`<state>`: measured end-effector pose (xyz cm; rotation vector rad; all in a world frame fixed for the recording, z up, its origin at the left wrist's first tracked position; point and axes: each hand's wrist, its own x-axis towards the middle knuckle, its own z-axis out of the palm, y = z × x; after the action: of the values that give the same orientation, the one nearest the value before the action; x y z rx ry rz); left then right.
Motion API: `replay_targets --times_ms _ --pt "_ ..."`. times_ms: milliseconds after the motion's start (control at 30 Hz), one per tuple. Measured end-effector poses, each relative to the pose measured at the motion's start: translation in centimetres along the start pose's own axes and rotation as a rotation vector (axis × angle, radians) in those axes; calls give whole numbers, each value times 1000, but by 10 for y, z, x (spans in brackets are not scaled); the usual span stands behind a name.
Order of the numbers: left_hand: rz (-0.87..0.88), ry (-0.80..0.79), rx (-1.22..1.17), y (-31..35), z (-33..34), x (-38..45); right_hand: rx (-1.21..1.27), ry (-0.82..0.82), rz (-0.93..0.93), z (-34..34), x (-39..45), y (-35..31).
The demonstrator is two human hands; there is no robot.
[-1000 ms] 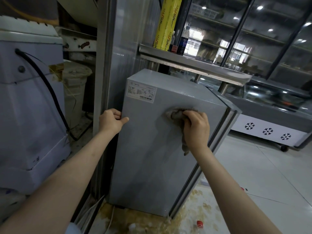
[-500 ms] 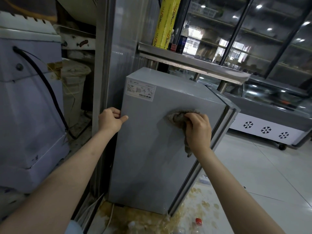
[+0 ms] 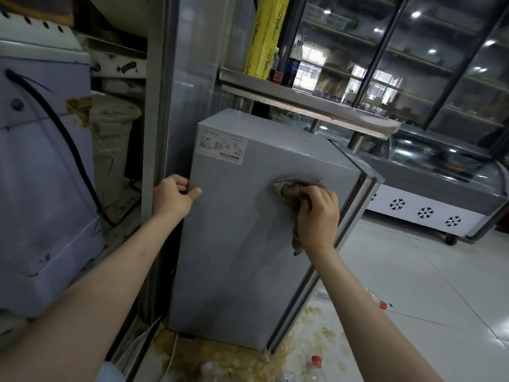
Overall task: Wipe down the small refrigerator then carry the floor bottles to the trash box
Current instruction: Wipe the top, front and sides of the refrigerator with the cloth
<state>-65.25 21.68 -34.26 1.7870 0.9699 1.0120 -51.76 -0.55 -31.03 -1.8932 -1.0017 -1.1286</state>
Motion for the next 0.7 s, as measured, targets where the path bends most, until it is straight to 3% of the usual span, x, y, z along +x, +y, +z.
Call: replay_targets --times_ms 133,367,700 --pt "-4 7 -2 0 0 -1 14 62 58 -3 20 -2" --pt "-6 -4 -1 1 0 -1 32 5 56 5 -2 -5" --pt "-5 -15 -28 -4 1 2 75 184 270 -1 11 2"
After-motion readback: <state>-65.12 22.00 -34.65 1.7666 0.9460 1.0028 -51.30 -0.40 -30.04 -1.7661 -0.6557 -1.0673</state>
